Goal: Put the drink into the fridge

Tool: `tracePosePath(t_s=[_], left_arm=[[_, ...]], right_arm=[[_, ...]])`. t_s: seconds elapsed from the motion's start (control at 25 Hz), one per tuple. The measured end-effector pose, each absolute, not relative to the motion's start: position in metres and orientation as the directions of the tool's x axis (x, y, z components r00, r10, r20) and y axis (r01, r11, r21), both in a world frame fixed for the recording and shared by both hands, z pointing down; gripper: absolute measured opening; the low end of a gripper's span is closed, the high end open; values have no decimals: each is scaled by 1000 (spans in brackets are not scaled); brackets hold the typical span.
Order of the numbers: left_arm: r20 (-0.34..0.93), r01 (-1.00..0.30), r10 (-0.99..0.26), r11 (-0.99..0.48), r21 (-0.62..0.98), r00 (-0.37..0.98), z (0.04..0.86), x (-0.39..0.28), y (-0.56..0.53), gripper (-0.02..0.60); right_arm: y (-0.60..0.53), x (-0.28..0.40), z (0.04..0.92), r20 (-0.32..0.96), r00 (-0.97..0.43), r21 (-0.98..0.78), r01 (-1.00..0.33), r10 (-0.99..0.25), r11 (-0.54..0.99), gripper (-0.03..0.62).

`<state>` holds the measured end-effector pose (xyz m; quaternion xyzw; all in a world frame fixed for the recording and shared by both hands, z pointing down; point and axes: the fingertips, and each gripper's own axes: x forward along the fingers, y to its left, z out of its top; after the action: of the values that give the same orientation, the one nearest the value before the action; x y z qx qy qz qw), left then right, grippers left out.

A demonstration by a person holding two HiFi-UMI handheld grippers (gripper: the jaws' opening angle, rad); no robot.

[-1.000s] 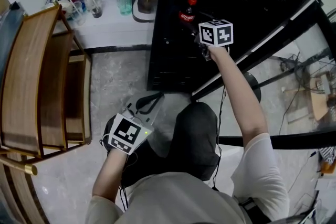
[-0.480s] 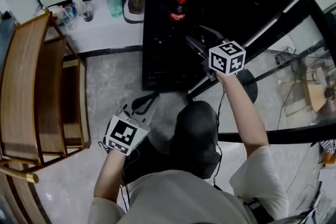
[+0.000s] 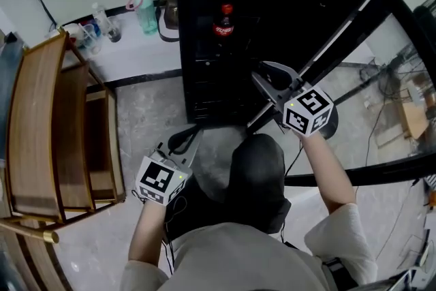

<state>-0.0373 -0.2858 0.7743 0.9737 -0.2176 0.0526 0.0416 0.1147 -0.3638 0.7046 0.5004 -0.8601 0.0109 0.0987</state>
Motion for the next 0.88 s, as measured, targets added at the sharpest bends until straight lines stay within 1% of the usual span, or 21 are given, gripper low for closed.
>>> tracePosePath(t_s=[0.2,0.4,0.48,0.68,0.88], left_arm=[[128,-414,-406,-909,45,905,769,-30,-287,9],[101,-420,-413,-906,53,905,759,-24,-297,9],[95,-411,-406,-910,52,909,756,-19,-303,9],[82,-311,-310,-950,4,947,763,2,-288,9],[94,-276,-274,-961,11,957,772,29,-293,9]], right_arm=[[-343,129,701,134,-458,55,-882,-879,468,55],[-336,136,695,100,-448,47,-890,-888,454,-5],[-336,138,692,92,-448,52,-890,-889,454,-5],[-336,142,697,126,-441,98,-886,-888,454,-5],[-349,150,702,133,-447,98,-882,-885,460,-5]])
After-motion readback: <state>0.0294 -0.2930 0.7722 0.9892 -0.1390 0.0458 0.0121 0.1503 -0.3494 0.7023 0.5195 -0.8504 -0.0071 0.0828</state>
